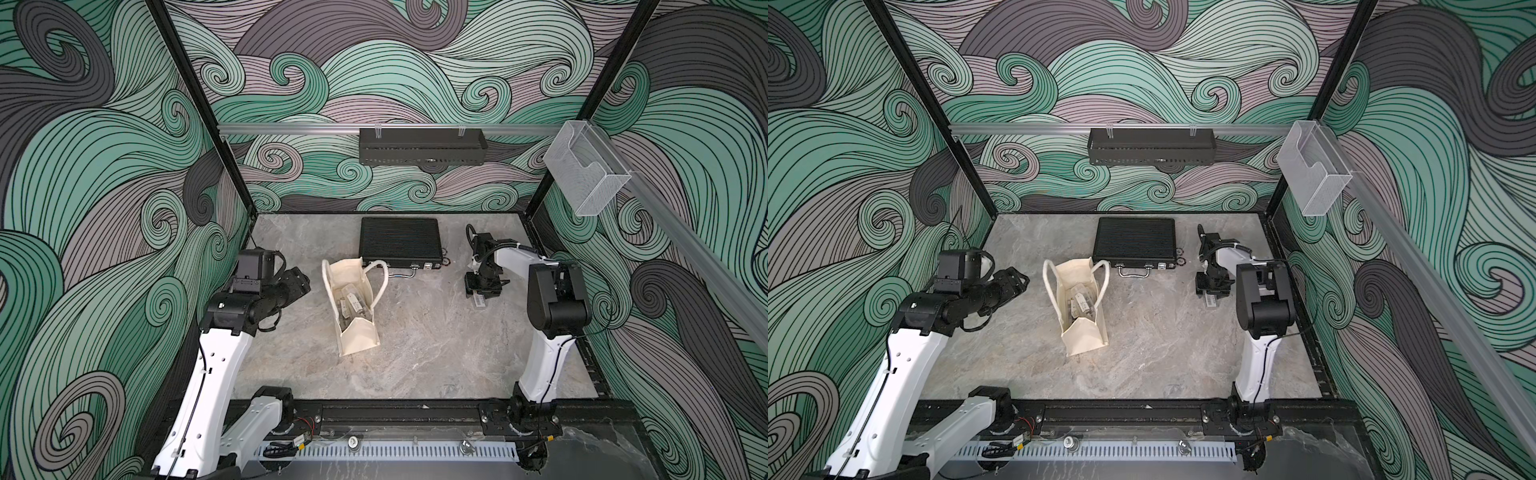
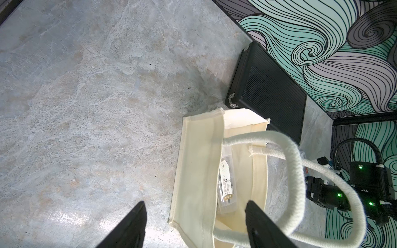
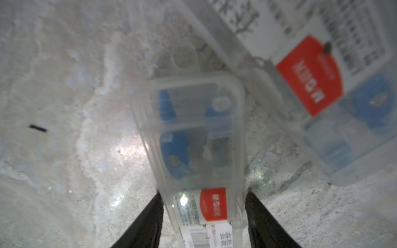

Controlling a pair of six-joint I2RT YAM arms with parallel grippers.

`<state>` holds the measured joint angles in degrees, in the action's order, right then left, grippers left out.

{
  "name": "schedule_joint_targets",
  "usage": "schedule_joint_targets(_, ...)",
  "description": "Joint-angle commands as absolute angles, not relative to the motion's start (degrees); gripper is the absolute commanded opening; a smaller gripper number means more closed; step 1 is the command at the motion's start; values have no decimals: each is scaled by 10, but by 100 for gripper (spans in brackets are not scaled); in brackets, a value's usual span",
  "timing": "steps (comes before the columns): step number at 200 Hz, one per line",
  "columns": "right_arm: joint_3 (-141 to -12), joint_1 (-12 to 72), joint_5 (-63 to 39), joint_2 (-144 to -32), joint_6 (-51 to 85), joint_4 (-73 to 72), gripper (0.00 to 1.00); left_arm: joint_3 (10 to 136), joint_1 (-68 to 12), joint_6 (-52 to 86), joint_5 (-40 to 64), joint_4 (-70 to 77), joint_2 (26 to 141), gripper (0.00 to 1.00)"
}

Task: Put the compass set into the canvas bag
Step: Pick up the compass set at the center of the board.

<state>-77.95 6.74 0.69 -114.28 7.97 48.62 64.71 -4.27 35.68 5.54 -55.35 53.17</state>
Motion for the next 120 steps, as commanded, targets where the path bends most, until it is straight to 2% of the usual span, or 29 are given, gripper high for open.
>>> schedule_joint_targets(1, -771, 80, 33, -1153, 91, 495, 57, 670, -46, 358, 47, -560, 532, 74)
schedule_joint_targets(43, -771, 91, 36, -1153, 96, 490, 47, 667, -46, 358, 47, -560, 530, 74)
schedule_joint_targets(120, -771, 112, 26, -1122, 100, 494, 40, 660, -46, 357, 43, -559, 515, 74)
